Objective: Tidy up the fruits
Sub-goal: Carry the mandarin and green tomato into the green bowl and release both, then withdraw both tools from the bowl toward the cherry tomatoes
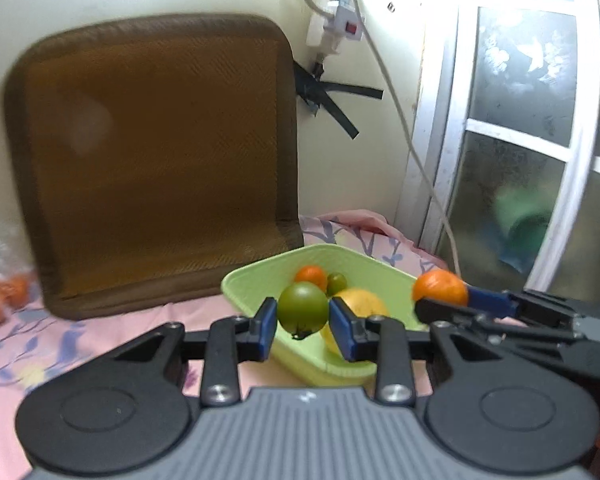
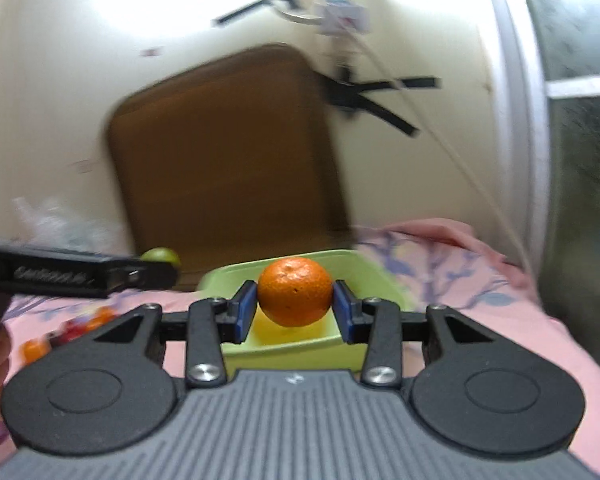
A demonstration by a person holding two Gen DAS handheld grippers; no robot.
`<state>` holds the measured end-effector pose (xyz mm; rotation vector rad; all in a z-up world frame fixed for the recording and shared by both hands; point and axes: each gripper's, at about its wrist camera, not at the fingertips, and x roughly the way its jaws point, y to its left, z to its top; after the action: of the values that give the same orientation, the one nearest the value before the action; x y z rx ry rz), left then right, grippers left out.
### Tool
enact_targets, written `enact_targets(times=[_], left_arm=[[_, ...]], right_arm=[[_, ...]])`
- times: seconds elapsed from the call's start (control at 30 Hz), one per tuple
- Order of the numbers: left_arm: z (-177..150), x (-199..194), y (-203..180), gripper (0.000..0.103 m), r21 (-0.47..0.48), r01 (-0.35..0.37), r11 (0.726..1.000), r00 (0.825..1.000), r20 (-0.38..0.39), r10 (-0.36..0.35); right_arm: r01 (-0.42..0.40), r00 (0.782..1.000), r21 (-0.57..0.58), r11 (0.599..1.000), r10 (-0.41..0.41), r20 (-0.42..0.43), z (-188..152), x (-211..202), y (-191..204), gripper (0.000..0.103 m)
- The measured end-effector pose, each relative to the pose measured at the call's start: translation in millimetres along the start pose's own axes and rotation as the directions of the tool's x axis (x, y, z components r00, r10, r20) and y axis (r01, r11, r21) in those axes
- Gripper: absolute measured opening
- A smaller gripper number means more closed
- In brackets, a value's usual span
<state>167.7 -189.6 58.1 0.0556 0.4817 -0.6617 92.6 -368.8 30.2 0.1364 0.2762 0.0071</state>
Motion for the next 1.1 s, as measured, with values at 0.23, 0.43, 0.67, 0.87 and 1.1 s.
enact_targets(times=[0.23,0.43,0.67,0.87,1.1], left_arm=[[0,56,1,0.029,-0.011,-0.016,1.0,0.998,-0.057,0.015],[-2,67,-4,0.047,-0.004,-0.04,0.999,0.997,-0.065,0.04],[3,23,7,0.047,-0.067,-0.045,0.997,0.999,-0.004,0.045],[-24,-75,49,0.047,-0.104,-0.182,0.978,0.98,0.067,0.19],[-89,-133,82,0.047,-0.101,-0.425,0.9,0.905,-0.075,0.419]], right_arm=[[0.049,0.997,0.056,0.997,-0.046,-0.054,-5,28,-28,0.044],[0.049,0.998,0.019,0.999,-0.048,-0.051,-7,28,-21,0.052],[0.064,0.997,0.004,0.998,-0.064,0.031,-7,14,-21,0.052],[0.037,0.995,-0.001,0.999,-0.037,0.095,-8,-4,-13,0.052],[-0.091,0.995,0.033,0.995,0.092,-0.026,-17,-19,29,0.052]])
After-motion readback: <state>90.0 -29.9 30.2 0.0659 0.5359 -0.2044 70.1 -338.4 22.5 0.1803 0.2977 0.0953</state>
